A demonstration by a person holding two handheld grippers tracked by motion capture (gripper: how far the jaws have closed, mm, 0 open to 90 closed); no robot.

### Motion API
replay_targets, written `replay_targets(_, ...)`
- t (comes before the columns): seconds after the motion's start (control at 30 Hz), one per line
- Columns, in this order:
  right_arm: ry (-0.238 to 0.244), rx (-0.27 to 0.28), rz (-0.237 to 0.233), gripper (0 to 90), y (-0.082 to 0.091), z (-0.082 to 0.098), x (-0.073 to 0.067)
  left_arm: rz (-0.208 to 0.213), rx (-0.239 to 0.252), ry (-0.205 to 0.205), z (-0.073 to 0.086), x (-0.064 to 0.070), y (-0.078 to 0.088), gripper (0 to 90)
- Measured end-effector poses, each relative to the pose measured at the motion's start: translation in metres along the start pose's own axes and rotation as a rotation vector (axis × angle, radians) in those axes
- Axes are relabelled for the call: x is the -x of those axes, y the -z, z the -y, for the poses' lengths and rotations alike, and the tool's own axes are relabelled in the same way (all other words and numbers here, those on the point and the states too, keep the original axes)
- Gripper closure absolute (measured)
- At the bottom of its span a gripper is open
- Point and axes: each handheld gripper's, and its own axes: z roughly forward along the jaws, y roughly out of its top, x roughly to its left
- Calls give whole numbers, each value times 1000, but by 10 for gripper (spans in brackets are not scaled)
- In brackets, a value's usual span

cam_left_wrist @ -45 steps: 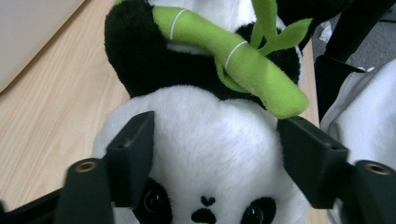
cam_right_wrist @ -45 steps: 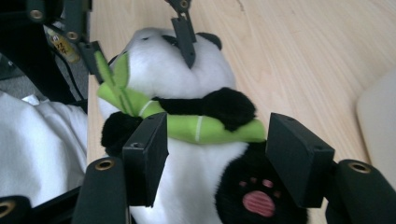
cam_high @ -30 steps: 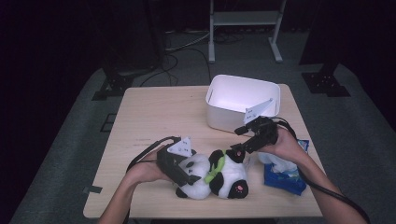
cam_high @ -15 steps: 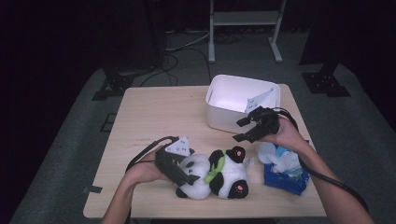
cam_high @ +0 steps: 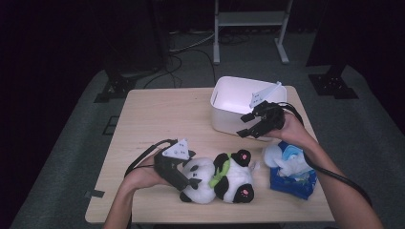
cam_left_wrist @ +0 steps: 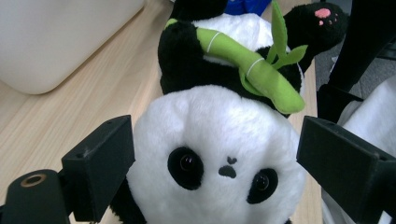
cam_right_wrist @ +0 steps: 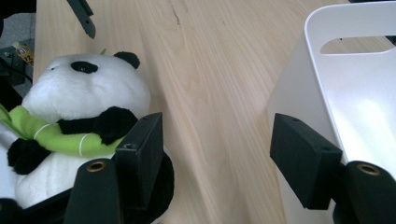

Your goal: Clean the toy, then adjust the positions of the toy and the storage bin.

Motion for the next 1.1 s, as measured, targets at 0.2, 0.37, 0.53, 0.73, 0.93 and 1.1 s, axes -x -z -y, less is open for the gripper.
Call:
replay_targets(0.2,2,-13,4,336,-2,-7,7,7,0,5,2,-1,-1,100)
replay_targets(0.37,-1,-7,11,336,0,-14,13,7,10,4,2,-1,2,100)
replay_targets(0.53,4,-10,17,336,1,-19,20,9,8,-2,1,0,2,99)
replay_targets(0.73,11,-19,15,340,-2,-23,28,11,-1,5,3,-1,-1,99)
replay_targets(0.93,5,-21,28,343,-4,-26,38,17,-5,9,3,-2,-3,98)
replay_targets(1.1,4,-27,41,349,-6,-30,45,19,-10,9,4,-1,-3,98)
